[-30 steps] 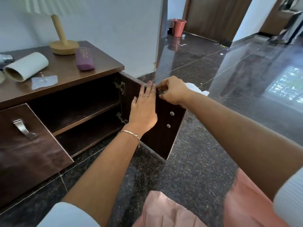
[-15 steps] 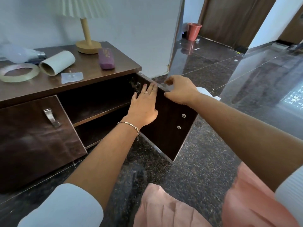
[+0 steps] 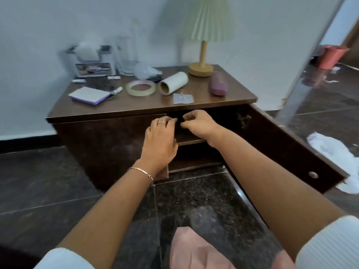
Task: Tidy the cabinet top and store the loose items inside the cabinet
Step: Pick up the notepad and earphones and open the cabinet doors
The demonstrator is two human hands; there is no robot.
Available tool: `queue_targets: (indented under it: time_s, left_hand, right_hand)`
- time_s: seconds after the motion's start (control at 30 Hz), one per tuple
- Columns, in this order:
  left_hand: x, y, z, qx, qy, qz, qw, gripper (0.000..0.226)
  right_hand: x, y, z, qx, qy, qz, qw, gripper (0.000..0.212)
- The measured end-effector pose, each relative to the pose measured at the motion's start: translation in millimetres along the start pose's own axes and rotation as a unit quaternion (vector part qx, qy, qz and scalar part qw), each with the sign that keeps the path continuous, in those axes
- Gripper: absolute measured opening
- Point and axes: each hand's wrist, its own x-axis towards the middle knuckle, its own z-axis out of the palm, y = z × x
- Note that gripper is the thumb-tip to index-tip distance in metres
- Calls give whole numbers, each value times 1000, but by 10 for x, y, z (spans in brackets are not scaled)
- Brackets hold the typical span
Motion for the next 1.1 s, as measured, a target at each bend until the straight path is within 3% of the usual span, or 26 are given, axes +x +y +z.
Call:
queue_targets:
  time_s: [0.07,0.17,0.37,0.6,0.7,0.83,1.1]
  left_hand:
    - [-86,-242,-47,21,16,-18,1000,64]
    - [-183,-502,-117,40,26,-42,998,66]
    - [-277,-706,-126,54,24,-57,997,69]
    - [-190,-669,-195,51,43,-66,996,79]
    - [-126,-670,-241,34,67,-56,996,59]
    - [-107,-686,-346,-71,50,-84,993,32]
    - [-135,-703,-709,-135,-36,-188,972,20]
  right_hand:
    - [91,-82,146,43,-39,29,998,45]
    - [159,-107,309,113,-78,60,989,30]
    - [294,-56,616,203,-59,49,976,35]
    - [228,26,552,204,-51,38,977,29]
    - [196,56,528,235,-61,44,969,29]
    - [145,53,472,244,-87,63,964,24]
    - [-16,25,412,178,-243,54,952,38]
